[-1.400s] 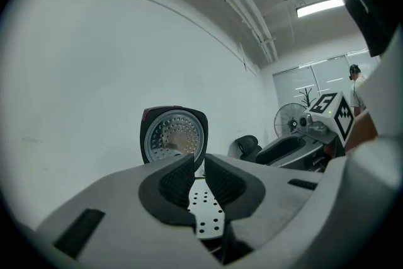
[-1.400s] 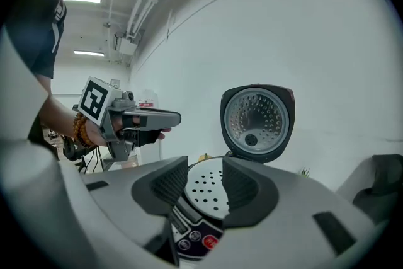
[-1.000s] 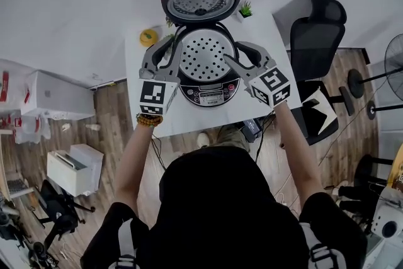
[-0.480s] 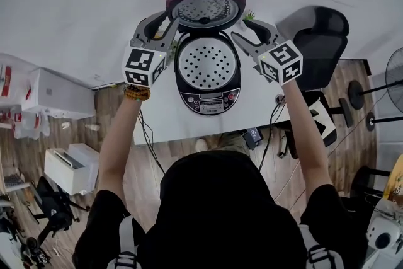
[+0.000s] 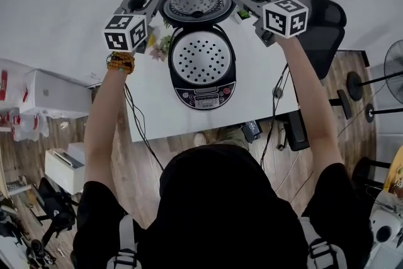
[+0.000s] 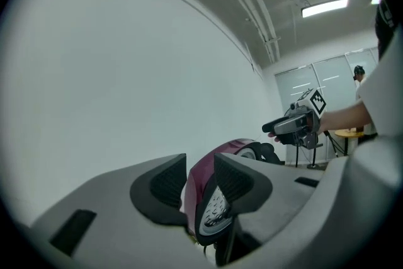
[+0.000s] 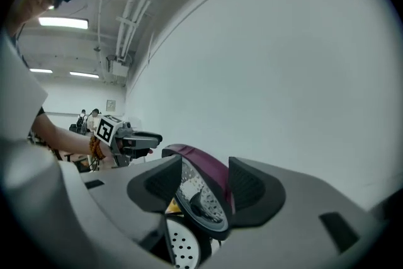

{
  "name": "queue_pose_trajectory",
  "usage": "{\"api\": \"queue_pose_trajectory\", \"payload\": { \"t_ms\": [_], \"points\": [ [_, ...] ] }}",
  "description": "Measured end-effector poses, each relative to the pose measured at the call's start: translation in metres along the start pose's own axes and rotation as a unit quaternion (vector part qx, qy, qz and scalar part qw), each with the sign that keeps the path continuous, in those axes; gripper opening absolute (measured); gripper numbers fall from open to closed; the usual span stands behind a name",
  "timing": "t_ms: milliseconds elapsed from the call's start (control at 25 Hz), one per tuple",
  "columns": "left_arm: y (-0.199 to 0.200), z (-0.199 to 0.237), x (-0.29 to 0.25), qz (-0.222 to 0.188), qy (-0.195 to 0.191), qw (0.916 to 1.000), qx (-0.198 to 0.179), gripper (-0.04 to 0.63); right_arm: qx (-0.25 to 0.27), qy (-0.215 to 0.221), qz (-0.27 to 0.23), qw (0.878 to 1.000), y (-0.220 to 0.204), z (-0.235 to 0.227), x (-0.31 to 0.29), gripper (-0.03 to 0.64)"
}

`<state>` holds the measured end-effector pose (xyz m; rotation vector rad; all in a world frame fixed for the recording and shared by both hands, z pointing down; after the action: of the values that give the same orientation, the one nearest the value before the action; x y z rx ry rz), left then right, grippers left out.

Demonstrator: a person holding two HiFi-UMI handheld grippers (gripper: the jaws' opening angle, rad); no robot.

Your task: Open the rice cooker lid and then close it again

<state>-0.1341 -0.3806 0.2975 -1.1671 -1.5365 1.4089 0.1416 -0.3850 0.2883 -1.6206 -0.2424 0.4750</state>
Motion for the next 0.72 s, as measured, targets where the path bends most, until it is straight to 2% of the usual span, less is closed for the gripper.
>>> {"api": "queue_pose_trajectory", "payload": {
  "t_ms": [120,280,560,720],
  "points": [
    [-0.001,0.007,-0.011,0.013,-0.014,0.9995,0.025,0.141,-0.029,0.005,-0.011,1.0,0.006,-0.019,-0.008,0.229],
    [-0.001,0.015,-0.022,0.02,-0.042,0.9945,0.094,0.153,-0.106,0.028,-0.034,0.993,-0.001,-0.035,-0.016,0.234],
    [-0.007,0.014,-0.037,0.04,-0.068,0.9897,0.119,0.153,-0.181,0.016,-0.031,0.983,-0.025,-0.058,-0.019,0.233],
    [-0.01,0.016,-0.048,0.048,-0.07,0.9854,0.148,0.156,-0.216,0.016,-0.068,0.974,-0.022,-0.071,-0.017,0.232]
  ]
}}
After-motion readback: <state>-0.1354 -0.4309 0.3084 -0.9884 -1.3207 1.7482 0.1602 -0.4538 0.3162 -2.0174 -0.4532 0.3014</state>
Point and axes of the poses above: the fingertips, and each gripper's own axes: x backward along the fingers, z to its left, y out of its top, the point moved 5 cm from there along x, backward along the fingers, and after that the axes turned 15 degrees about y, right-handed, at the moved point
